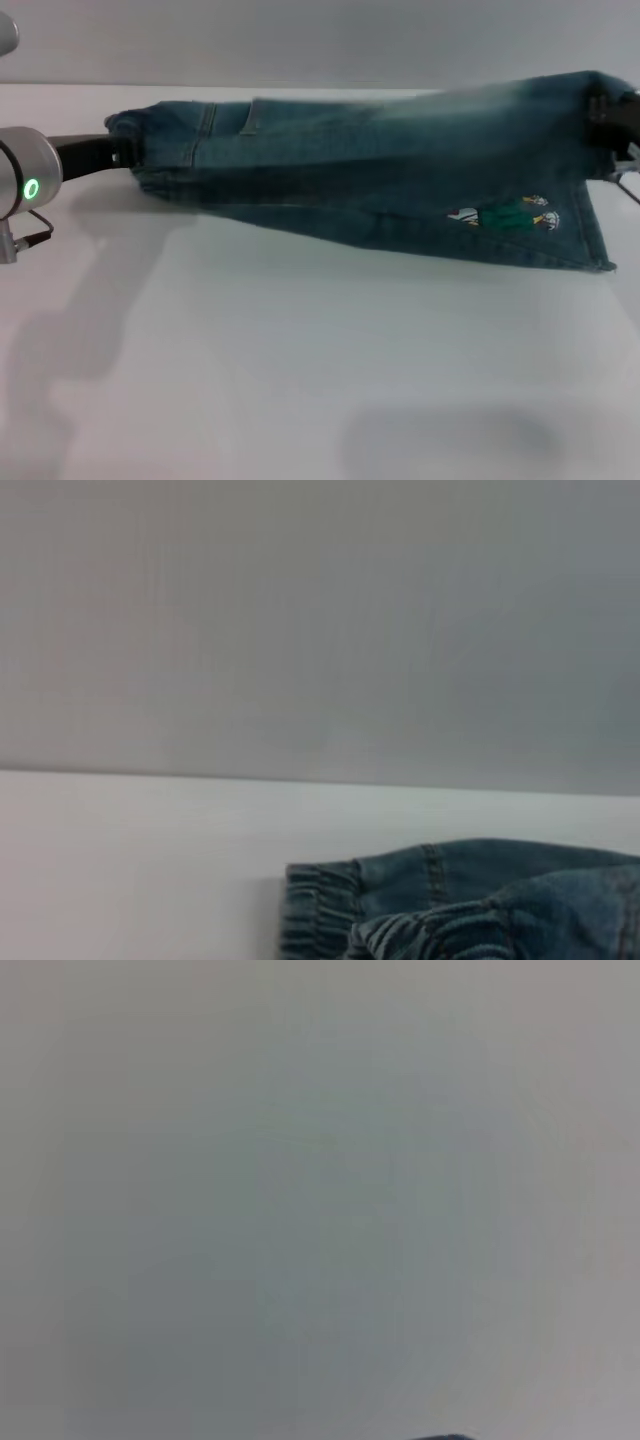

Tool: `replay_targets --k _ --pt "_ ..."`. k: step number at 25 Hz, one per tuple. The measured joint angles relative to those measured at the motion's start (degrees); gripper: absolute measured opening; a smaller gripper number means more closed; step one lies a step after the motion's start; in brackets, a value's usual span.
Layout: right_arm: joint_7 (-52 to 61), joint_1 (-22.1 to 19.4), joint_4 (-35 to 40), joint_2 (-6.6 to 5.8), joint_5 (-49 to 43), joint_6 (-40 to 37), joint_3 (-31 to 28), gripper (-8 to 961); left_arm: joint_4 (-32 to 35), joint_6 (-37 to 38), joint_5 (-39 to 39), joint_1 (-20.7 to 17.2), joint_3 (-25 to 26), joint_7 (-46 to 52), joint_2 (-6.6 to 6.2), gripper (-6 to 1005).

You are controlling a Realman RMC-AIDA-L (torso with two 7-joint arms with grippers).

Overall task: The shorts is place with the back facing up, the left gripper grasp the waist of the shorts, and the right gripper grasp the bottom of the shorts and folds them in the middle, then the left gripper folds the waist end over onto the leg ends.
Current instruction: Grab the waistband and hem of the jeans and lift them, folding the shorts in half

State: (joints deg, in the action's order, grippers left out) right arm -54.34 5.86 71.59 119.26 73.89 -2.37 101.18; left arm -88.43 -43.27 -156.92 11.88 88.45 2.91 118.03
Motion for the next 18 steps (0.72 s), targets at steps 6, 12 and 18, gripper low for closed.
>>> replay_targets --k 6,12,18 --pt "1.0 -0.4 -0.7 0.1 1.2 -2.5 2.2 21 2.4 4.1 0.8 0.7 -0.3 -0.1 -0.03 222" --pt "1.4 0.1 -2.8 0.1 3.1 -3.2 4.1 22 5.3 6.3 1.9 2.2 -0.4 -1.4 -0.07 229" --pt "1.4 0.1 -4.6 0.14 6.1 -6.8 4.7 23 9.1 9.7 4.8 3.7 -0.4 -3.8 -0.08 235"
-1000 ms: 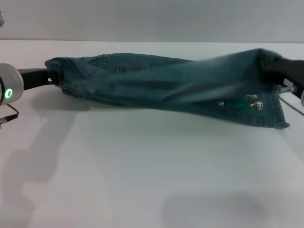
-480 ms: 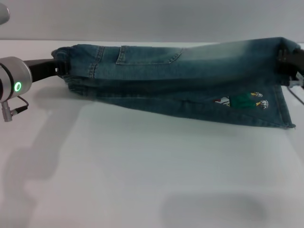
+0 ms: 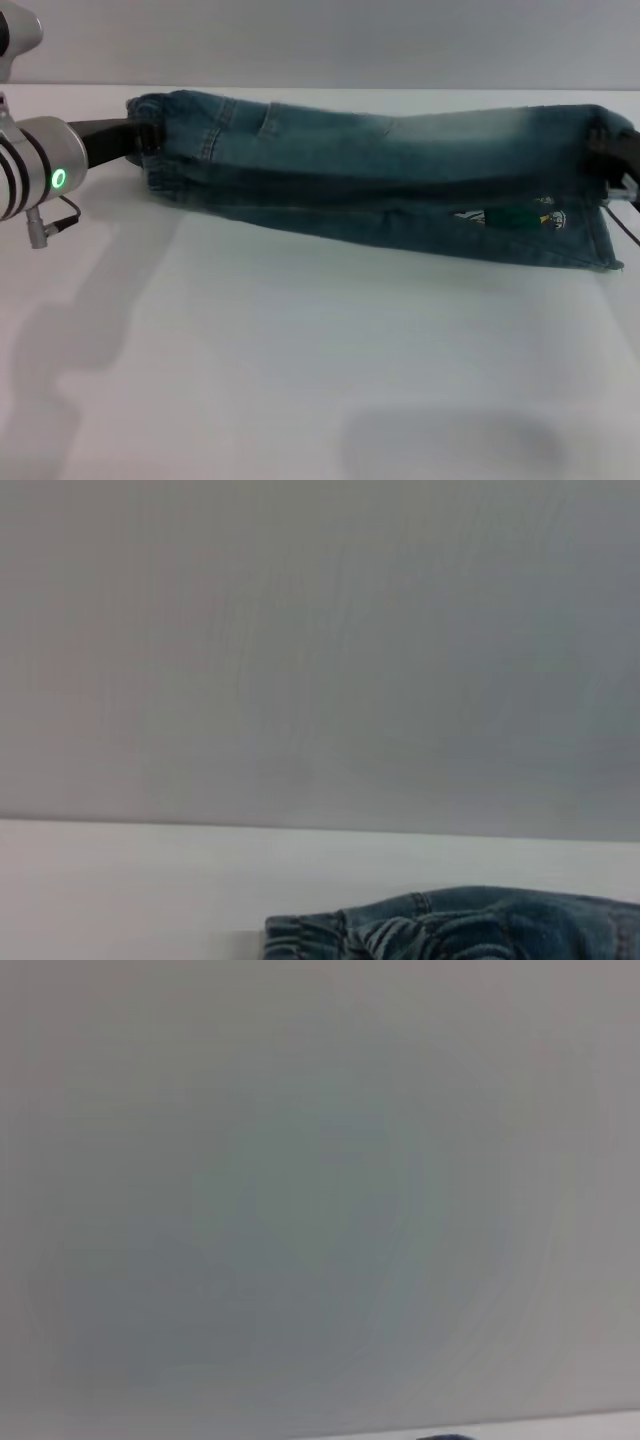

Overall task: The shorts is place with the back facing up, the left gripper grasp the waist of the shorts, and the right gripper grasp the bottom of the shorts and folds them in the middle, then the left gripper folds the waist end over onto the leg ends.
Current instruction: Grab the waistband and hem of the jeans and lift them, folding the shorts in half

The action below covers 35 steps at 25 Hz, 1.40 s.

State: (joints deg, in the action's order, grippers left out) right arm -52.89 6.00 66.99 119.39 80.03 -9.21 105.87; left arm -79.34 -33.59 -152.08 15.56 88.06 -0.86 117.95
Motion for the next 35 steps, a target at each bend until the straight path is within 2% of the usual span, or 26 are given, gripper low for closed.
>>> replay_targets --k 2,12,18,23,24,35 --pt "0.2 0.1 -1.0 0.0 0.6 -3.0 0.6 23 1.3 1.8 0.7 0.3 0.0 -0.5 0.03 237" --pt "2.1 1.2 -2.3 -0.22 0.6 -6.2 0.6 24 6.7 7.0 1.9 2.3 -0.1 -1.0 0.05 248" --pt "2.2 3.9 -5.0 -0.57 0.6 -6.3 0.6 25 10.9 14.3 1.9 3.6 -3.5 -4.2 0.08 255" --pt "2.2 5.4 -6.6 -0.57 0.3 -6.4 0.6 26 12.1 17.2 1.9 4.1 -4.8 -5.2 0.15 260" --pt "2.2 5.5 -6.9 -0.57 0.3 -6.4 0.6 26 12.2 17.4 1.9 4.3 -4.9 -5.2 0.13 300" --pt "2.2 4.2 -6.6 -0.32 0.0 -6.9 1.3 438 13.3 16.2 1.1 6.2 -5.2 -5.3 0.01 725"
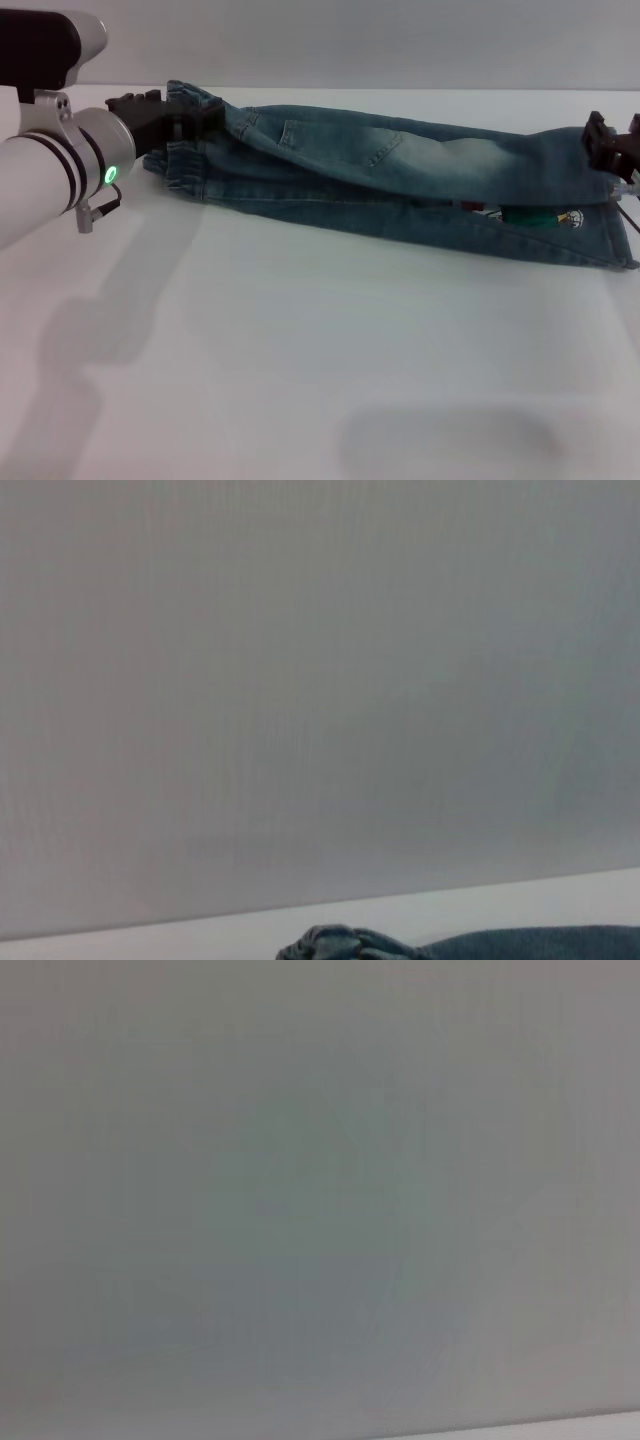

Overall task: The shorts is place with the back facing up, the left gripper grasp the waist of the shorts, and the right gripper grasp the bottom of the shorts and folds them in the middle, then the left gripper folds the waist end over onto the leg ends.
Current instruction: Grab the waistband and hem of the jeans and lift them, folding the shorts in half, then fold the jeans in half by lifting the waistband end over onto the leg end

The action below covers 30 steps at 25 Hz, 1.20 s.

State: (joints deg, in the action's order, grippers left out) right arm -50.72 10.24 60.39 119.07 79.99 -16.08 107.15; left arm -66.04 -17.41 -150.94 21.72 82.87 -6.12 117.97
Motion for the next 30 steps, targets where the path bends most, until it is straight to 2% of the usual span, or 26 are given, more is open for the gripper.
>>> replay_targets --k 4,9,12,21,30 --pt "0.0 0.2 0.3 0.01 -0.2 -0.5 1.3 463 -1.2 -2.4 -0.5 -0.8 0.6 0.0 -0.15 852" --pt "0.0 0.5 0.8 -0.04 -0.2 -0.6 2.3 464 -1.2 -5.2 -1.5 -1.1 2.2 0.0 -0.19 851" --pt "0.0 0.6 1.3 -0.06 -0.3 -0.6 3.0 464 1.8 -6.6 -1.6 0.5 3.0 0.0 -0.2 850" --pt "-0.1 0.7 2.7 -0.07 -0.3 0.1 5.4 464 10.5 -3.4 -1.2 5.4 3.2 -2.5 0.03 835" --pt "-0.1 0.6 3.7 -0.07 -0.3 0.1 7.4 464 16.4 -1.0 -1.1 9.0 2.9 -2.5 0.01 821"
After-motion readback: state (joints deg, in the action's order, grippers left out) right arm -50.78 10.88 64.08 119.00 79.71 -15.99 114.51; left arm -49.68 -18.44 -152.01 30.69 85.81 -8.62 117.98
